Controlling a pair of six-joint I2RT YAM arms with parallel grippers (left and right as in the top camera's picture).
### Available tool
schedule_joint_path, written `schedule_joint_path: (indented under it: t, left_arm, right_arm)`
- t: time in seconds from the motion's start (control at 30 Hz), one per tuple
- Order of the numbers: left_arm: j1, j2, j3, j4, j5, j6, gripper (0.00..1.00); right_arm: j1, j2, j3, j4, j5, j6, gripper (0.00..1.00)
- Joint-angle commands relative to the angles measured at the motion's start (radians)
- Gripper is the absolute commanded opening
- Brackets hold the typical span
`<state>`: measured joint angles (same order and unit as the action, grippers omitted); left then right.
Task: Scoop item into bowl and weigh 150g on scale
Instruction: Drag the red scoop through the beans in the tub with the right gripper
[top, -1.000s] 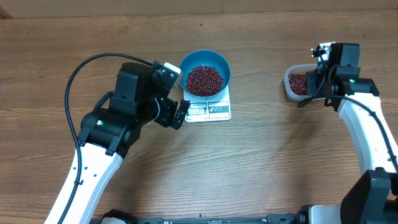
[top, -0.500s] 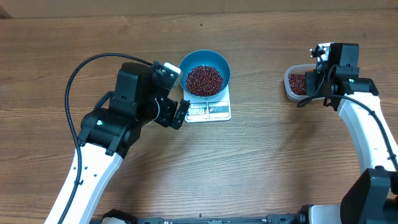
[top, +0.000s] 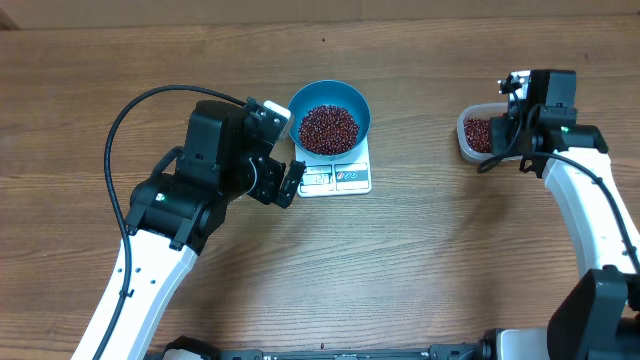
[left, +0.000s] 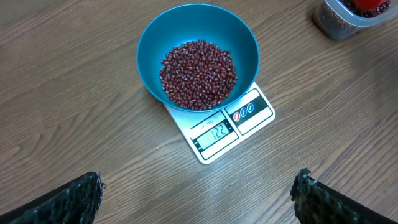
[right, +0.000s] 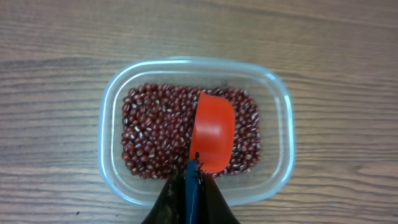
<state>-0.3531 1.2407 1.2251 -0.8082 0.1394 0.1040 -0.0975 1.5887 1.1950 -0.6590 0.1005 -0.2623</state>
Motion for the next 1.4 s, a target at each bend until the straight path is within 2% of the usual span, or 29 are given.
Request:
schedule_joint_path:
  t: [0.0, 0.57, 0.97, 1.37]
  left_arm:
    - [-0.003, -0.012, 0.002, 0.001, 0.015, -0.006, 1.00]
    - [-0.003, -0.012, 0.002, 0.001, 0.015, -0.006, 1.00]
    - [-0.003, -0.012, 0.002, 0.001, 0.014, -0.006, 0.99]
    - [-0.003, -0.012, 0.002, 0.001, 0.015, -0.006, 0.99]
  right_arm:
    - [-0.005, 0.045, 0.002, -0.002, -0.046, 0.005, 0.04]
    - [-0.022, 0.063, 0.002, -0.001, -0.277, 0.005, 0.04]
    - [-0.234, 0.063, 0.002, -0.014, -0.681, 0.005, 0.04]
    - [-0.302, 0.063, 0.002, -0.048, -0.709, 0.035, 0.04]
